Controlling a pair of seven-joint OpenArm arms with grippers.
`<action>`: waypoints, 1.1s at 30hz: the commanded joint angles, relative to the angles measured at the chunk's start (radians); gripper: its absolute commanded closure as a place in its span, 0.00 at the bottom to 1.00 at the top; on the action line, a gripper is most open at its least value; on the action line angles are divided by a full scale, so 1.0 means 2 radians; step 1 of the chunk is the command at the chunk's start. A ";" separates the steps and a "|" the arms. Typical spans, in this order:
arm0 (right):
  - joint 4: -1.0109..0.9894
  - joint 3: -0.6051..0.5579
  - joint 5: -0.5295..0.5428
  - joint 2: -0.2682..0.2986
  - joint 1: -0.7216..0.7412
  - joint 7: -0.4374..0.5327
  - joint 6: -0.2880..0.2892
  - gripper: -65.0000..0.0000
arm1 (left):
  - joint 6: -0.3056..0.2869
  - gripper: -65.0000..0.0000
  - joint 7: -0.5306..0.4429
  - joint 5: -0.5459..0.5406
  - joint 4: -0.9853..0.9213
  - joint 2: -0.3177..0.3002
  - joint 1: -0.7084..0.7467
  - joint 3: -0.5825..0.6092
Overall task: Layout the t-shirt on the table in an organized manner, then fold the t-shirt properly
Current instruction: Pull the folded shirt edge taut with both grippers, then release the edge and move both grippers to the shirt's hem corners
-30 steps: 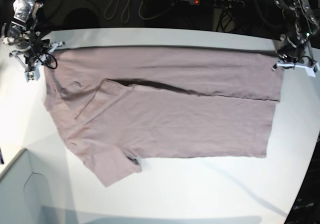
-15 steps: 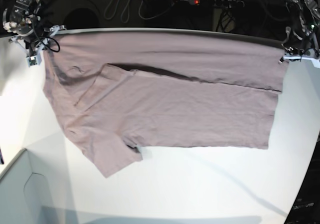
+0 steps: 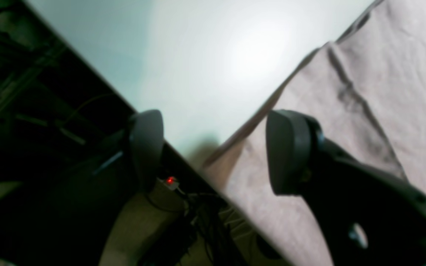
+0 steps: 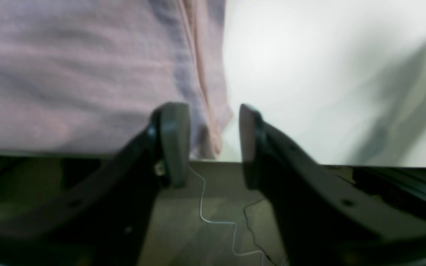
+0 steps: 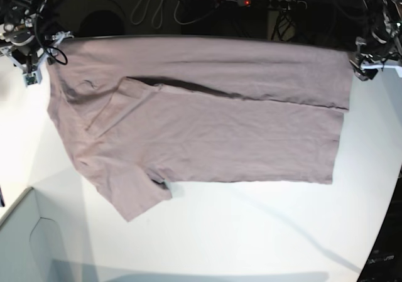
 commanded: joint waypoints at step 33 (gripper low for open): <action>-0.551 -0.056 -0.001 0.131 0.458 0.172 -0.002 0.45 | -0.001 0.35 -0.016 -0.002 -0.149 -0.085 -0.282 0.100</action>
